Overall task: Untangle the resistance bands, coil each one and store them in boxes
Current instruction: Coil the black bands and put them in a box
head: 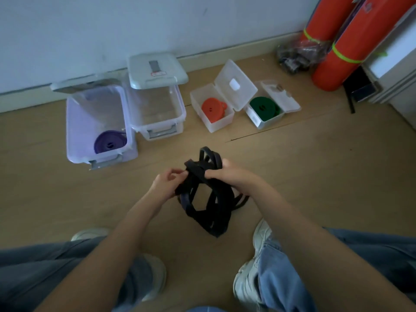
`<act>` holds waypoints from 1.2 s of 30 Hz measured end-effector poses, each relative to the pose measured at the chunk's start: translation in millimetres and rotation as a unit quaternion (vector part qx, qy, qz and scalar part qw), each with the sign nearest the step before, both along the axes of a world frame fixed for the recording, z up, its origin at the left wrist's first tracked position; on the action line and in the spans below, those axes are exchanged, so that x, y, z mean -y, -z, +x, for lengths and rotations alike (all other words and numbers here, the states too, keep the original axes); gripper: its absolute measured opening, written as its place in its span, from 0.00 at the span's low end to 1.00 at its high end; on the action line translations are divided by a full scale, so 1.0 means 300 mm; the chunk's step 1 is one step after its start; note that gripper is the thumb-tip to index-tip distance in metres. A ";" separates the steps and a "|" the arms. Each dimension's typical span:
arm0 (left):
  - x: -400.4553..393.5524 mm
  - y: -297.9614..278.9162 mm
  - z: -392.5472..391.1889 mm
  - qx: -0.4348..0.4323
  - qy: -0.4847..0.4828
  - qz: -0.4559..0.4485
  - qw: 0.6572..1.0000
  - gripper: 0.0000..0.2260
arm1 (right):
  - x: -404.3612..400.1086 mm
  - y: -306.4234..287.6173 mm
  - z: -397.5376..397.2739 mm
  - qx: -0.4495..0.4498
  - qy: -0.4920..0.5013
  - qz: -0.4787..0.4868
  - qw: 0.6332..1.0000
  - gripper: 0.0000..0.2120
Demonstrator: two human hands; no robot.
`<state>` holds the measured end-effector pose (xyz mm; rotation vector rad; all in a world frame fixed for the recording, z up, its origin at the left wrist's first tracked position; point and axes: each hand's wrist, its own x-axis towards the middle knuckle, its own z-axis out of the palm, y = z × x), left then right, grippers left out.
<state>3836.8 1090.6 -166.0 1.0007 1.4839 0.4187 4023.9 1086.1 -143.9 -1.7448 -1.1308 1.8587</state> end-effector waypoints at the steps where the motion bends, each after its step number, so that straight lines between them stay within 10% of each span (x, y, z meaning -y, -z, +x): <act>1: 0.004 0.007 -0.019 -0.021 0.005 -0.004 1.000 0.06 | -0.006 0.008 -0.004 0.065 -0.019 0.022 0.997 0.07; 10: -0.014 0.082 -0.087 -0.226 0.067 0.056 0.970 0.08 | -0.062 0.120 0.061 0.424 0.029 0.151 0.892 0.18; 16: 0.012 0.110 -0.074 -0.226 0.101 0.055 0.967 0.13 | 0.015 0.196 -0.034 0.257 -0.157 0.043 0.953 0.27; 23: 0.096 0.133 -0.128 -0.235 0.130 0.013 0.963 0.14 | 0.180 0.343 -0.209 0.439 -0.372 0.103 0.812 0.38; 28: 0.200 0.159 -0.204 -0.255 0.141 -0.004 0.957 0.14 | 0.241 0.364 -0.248 0.461 -0.422 0.239 0.743 0.18; 36: 0.205 0.081 -0.205 -0.189 0.156 0.092 0.965 0.24 | 0.135 0.177 -0.165 0.393 -0.307 0.228 0.836 0.11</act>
